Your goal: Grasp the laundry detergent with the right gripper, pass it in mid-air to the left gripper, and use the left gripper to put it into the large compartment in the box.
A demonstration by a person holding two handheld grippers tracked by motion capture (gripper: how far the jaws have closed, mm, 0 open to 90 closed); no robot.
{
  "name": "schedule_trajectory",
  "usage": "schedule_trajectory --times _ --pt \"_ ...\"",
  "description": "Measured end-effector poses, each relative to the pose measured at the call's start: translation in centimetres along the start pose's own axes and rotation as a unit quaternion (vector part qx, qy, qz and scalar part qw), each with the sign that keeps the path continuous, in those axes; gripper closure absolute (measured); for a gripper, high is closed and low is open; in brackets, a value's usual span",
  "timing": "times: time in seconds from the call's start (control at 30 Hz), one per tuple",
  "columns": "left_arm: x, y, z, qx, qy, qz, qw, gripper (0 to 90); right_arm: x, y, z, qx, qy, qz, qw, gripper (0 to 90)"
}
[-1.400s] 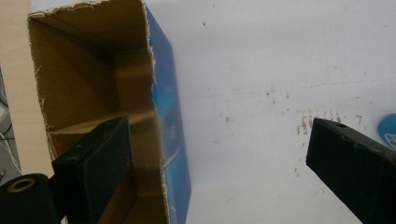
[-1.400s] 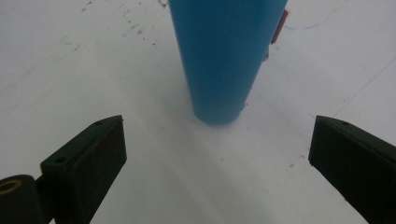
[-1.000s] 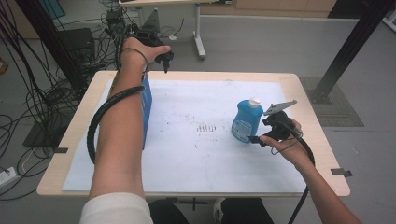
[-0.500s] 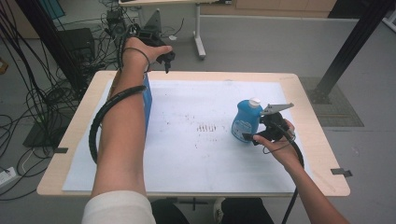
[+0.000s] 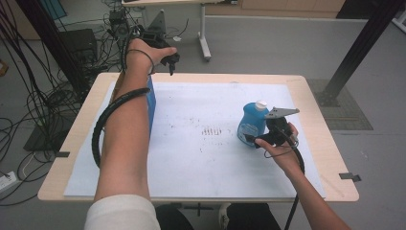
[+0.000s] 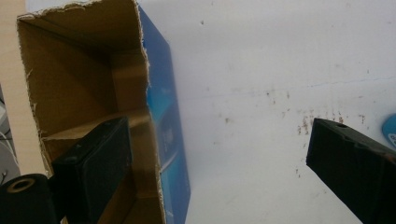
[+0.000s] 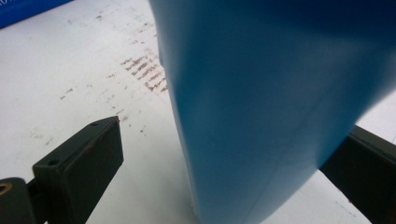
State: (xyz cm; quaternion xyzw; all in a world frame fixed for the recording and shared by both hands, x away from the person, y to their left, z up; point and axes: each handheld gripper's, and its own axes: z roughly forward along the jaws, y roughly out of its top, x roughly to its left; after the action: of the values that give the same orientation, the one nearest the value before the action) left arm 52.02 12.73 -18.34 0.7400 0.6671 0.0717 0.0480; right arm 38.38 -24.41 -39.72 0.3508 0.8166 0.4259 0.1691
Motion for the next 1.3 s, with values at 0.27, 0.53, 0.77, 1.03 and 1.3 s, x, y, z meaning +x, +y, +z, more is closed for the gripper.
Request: schedule_trajectory --times 0.27,0.53,0.77,1.03,1.3 --pt "0.29 -0.04 -0.10 0.000 0.001 -0.002 1.0000 7.5 0.08 0.18 0.11 -0.014 -0.005 -0.007 0.9999 1.8" --pt "0.16 -0.01 -0.12 -0.001 0.000 -0.001 1.0000 7.5 0.12 0.31 0.03 -0.023 -0.006 -0.008 0.9997 1.7" --pt "0.13 0.04 -0.16 -0.001 0.001 0.000 1.0000 7.5 0.24 0.51 -0.16 -0.024 -0.008 -0.013 0.9996 1.7" --pt "0.09 0.02 -0.17 0.001 0.001 0.001 1.0000 7.5 0.28 0.60 -0.25 -0.027 -0.010 -0.013 0.9995 1.7" --pt "0.02 0.03 -0.31 0.000 0.002 0.002 1.0000 7.5 0.26 0.70 -0.29 -0.030 -0.011 -0.013 0.9994 1.6"
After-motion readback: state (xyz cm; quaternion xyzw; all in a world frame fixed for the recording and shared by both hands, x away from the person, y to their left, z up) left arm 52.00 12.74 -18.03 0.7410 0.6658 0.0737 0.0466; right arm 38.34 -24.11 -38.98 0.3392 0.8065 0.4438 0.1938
